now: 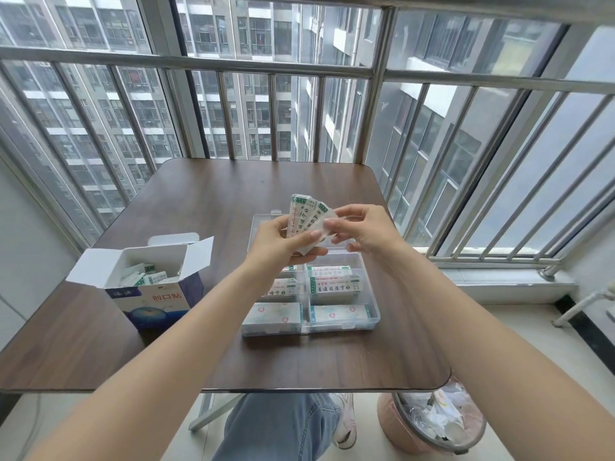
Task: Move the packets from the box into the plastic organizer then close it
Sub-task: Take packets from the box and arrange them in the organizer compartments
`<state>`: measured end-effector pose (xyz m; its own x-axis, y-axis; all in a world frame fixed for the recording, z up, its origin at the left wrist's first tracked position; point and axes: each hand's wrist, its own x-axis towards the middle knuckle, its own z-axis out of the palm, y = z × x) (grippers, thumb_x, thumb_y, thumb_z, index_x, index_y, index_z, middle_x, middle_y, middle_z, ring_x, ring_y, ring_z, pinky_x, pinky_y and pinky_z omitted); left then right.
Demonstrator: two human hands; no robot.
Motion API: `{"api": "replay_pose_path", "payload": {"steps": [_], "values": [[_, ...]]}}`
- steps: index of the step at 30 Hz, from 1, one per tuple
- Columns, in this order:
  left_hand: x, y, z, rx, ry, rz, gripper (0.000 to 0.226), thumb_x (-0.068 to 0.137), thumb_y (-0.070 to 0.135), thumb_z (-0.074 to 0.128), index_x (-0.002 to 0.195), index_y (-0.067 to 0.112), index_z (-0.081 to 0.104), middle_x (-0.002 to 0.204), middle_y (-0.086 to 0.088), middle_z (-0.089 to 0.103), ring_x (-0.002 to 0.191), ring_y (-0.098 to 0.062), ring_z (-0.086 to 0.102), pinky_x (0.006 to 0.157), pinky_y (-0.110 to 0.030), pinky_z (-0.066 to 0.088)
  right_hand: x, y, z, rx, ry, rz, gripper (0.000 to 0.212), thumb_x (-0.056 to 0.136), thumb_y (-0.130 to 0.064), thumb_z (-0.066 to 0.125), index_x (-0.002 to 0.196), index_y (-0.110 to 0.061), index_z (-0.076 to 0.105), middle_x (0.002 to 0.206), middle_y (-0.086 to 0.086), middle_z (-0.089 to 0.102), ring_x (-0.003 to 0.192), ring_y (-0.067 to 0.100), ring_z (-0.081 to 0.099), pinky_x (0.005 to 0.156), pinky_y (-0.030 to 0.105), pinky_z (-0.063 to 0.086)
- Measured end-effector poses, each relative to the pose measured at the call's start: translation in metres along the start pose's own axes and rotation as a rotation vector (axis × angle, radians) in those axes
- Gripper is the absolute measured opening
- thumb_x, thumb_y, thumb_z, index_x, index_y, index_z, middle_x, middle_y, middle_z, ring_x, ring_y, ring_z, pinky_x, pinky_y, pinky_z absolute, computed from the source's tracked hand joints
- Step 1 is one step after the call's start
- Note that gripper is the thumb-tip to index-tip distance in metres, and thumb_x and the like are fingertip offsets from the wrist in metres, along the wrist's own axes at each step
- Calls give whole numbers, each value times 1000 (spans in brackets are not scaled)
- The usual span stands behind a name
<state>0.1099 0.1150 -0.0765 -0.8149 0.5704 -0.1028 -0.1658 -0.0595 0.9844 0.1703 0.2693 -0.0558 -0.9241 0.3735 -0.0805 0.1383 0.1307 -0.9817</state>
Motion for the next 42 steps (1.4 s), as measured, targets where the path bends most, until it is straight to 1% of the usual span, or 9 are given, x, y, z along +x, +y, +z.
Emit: {"api": "replay_pose_path", "payload": {"steps": [7,12,15,17,21,24,31,37,42], "values": [[0,2,-3,-65,132,39,19,89,11,61,108,11,61,98,-7,66,82,-20,66,70,-28,60,0,9,-4,64,61,56,25,78,-3,72,102,4,65,76,13,69,50,7,63,53,13,52],[2,0,-8,-34,256,77,16,92,10,57,109,10,60,91,-9,69,75,-17,70,69,-25,58,-2,12,-12,354,5,50,5,81,5,65,86,3,65,75,14,70,67,17,71,65,18,57],[3,-1,-9,-59,342,88,16,94,11,55,109,9,60,87,-7,69,72,-18,70,71,-26,58,0,14,-13,367,-26,26,13,83,-8,66,82,4,67,76,14,72,73,20,71,71,20,57],[4,-1,-8,-76,342,94,15,94,12,56,108,10,60,88,-7,69,73,-18,71,72,-26,58,3,16,-13,218,-24,18,21,85,-15,67,79,5,68,75,15,70,70,20,70,70,21,57],[4,-1,-6,-75,326,94,16,94,12,56,109,11,60,90,-8,69,75,-19,71,70,-25,58,8,17,-18,-411,-147,-35,6,77,-7,75,81,-5,71,72,6,70,63,6,65,65,15,50],[5,-4,-6,-66,325,84,15,94,12,56,108,10,60,89,-8,69,76,-20,71,70,-26,58,12,19,-16,-663,-151,-95,5,76,-7,74,80,-10,74,73,5,72,64,5,63,64,8,47],[8,-8,-8,-50,298,65,17,93,13,58,109,10,60,89,-8,70,76,-19,72,67,-23,56,13,31,-3,-840,-144,-161,8,77,-3,71,82,-9,74,80,5,72,69,8,62,62,7,45],[8,-9,-6,-51,296,70,12,93,12,58,104,10,61,86,-9,70,73,-19,71,65,-22,56,13,34,4,-1002,-175,-218,14,79,-6,67,81,-16,76,84,-3,71,80,12,65,79,33,55],[7,-9,-3,-36,281,73,10,93,12,58,102,11,62,85,-8,70,70,-16,71,63,-20,56,13,28,5,-1158,-248,-250,16,84,-8,64,86,-19,76,91,-4,72,86,15,65,76,28,52]]}}
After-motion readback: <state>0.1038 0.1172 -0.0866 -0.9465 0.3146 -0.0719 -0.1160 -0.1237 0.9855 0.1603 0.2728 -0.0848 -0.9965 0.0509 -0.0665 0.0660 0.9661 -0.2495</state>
